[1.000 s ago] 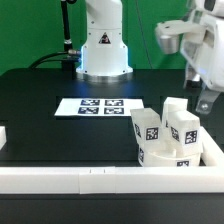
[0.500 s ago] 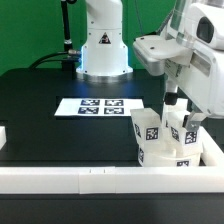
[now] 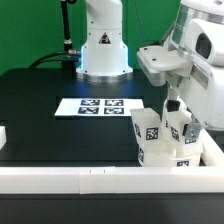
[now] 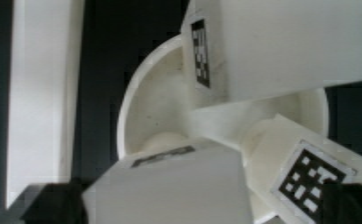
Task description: Assemble stool
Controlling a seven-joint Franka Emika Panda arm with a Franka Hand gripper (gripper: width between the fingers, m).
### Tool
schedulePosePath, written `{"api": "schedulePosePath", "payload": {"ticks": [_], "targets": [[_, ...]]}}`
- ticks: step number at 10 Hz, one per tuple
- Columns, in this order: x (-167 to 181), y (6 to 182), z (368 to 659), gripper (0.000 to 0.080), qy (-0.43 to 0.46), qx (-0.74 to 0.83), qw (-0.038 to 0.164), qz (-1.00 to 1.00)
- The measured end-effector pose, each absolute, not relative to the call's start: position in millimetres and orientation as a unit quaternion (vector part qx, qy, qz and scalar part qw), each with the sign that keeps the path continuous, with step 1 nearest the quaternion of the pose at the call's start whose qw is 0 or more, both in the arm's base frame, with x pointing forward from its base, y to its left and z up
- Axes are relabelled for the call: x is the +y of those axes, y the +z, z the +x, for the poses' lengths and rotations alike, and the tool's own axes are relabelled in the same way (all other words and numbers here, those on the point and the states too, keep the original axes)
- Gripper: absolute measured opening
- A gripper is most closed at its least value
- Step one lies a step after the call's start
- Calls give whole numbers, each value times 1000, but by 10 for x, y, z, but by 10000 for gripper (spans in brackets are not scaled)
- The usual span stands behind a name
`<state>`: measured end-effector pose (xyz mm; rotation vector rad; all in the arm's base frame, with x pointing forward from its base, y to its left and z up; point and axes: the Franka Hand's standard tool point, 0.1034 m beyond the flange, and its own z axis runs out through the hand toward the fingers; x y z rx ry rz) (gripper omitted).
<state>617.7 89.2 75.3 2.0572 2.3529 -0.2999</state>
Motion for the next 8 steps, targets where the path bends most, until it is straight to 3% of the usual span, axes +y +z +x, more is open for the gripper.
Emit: {"api": "schedulePosePath", "payload": {"ticks": [1,2,3,4,8], "targets": [[883,751,6176,528,-96,743,1,662],[878,751,6177,528,-96,734,3,672],[869,752,6179,391,-96,732,3,674],[866,753,6180,338,-96,717,5,690],[864,751,6178,338,-94,616,17,782]]}}
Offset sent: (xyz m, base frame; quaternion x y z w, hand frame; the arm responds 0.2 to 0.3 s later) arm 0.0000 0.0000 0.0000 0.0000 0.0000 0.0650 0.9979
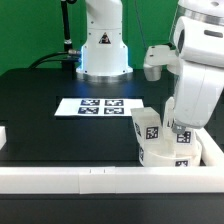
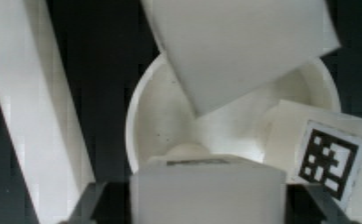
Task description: Assemble stool
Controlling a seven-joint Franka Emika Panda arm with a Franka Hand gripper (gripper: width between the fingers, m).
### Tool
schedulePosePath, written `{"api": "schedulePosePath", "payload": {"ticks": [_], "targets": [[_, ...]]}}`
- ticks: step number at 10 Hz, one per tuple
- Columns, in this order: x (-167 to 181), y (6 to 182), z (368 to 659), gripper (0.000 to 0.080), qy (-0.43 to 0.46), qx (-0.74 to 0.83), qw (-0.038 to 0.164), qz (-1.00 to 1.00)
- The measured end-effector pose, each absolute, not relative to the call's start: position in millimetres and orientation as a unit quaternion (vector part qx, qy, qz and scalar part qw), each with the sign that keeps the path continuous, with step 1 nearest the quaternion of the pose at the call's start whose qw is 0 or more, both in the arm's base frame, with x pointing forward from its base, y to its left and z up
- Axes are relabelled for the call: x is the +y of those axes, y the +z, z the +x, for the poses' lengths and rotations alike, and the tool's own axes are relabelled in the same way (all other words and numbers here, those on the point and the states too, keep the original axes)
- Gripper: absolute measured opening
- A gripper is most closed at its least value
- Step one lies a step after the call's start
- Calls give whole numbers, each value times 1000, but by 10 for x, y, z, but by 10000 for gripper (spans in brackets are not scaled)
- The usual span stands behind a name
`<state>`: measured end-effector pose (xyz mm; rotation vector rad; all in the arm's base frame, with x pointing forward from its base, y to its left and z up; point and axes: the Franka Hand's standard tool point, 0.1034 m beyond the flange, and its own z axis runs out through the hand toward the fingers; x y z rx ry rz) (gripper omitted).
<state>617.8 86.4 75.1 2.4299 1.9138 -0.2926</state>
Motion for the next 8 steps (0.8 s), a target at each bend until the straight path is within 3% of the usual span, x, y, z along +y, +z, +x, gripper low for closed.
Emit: {"api": "schedulePosePath", "payload": {"ticks": [6,7,8], "targets": [[927,748,6187,338,-83,299,45,950],[954,755,6201,338,-78,237,40,968],[1000,745,6189,338,-75,142,20,987]]}}
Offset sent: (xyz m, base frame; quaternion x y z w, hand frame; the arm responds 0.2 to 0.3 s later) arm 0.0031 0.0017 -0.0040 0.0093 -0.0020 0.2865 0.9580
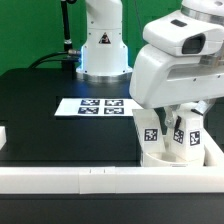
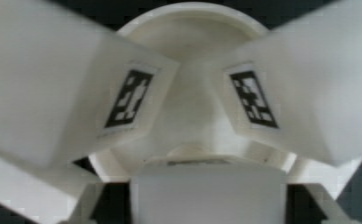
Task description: Assemble stool
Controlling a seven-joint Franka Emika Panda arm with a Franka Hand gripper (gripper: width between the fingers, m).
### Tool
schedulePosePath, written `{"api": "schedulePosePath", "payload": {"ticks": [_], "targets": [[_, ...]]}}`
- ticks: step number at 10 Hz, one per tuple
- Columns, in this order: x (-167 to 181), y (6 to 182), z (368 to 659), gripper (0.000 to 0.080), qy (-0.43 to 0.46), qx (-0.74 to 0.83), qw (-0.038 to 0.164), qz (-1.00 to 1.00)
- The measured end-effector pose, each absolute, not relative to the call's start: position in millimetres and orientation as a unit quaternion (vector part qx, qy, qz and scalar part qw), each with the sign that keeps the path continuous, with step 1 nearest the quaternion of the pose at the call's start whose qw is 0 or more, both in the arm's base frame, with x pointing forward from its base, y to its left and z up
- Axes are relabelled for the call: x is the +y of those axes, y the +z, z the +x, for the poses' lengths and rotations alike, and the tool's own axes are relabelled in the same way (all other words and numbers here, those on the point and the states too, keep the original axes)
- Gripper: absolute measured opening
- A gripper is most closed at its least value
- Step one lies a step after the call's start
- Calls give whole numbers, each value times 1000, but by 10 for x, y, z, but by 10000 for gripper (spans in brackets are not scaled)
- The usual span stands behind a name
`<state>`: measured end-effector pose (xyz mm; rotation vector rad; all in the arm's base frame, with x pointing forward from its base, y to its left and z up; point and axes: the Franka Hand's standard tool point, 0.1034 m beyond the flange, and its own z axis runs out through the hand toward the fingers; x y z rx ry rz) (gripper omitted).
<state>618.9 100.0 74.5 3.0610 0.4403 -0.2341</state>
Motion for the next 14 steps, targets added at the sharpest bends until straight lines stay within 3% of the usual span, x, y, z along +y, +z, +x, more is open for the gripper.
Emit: {"api": "schedulePosePath", "payload": {"ticks": [1,2,8,10,13,14], "targets": [[1006,750,6210,338,-69,92,8,993],[1028,758,6247,338,-41,82,17,996],[1084,737,6231,338,-42,-147,15,988],[1150,751,6275,338,-35,-302,0,953],[1188,718,6336,338,-38,-455,-52,888],[1205,721,6329,338,-41,-489,-53,870]]}}
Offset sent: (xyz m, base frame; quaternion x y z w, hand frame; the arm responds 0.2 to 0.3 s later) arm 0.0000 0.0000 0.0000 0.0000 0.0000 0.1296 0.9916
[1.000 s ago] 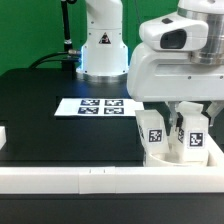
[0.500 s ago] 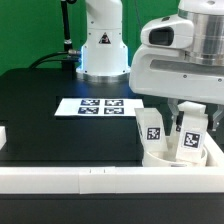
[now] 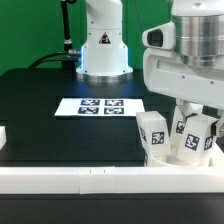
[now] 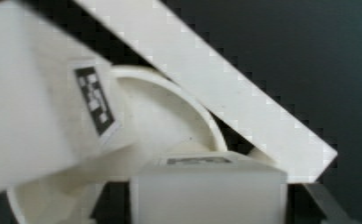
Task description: Assemble stool
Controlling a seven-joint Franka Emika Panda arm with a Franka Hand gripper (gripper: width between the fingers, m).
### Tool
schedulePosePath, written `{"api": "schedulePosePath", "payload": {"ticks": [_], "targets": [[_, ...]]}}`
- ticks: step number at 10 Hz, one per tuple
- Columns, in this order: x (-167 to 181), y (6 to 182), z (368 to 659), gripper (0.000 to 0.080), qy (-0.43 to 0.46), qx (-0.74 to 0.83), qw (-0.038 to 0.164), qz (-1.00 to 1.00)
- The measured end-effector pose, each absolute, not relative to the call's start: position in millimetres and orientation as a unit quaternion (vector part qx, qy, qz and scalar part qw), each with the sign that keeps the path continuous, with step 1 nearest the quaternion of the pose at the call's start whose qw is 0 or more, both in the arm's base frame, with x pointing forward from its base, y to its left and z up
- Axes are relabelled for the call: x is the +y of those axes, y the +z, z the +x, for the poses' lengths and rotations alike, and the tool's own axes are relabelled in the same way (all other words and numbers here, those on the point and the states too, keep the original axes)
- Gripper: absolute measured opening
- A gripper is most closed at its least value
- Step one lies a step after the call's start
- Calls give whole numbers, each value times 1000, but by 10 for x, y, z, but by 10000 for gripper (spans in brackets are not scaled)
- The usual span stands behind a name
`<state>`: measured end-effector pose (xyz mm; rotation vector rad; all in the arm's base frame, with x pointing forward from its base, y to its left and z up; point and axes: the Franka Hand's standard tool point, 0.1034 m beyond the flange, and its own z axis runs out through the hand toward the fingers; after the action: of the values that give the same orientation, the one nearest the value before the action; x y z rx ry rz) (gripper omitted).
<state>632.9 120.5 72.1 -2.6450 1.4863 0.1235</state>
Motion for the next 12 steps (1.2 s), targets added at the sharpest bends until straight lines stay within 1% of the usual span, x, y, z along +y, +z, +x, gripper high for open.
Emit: {"api": "schedulePosePath", "payload": {"ticks": [5,7,8,9,11,12], "targets": [[1242,724,6329,338,49,599,50,-797],[1264,731,6351,338,61,716,49,-694],[1274,735,6367,338,67,768,53,-635],[1273,726,6416,338,67,818,73,-566],[1290,719,6470,338,64,852,101,-510],[1307,720,6469,338,65,854,102,-505]]}}
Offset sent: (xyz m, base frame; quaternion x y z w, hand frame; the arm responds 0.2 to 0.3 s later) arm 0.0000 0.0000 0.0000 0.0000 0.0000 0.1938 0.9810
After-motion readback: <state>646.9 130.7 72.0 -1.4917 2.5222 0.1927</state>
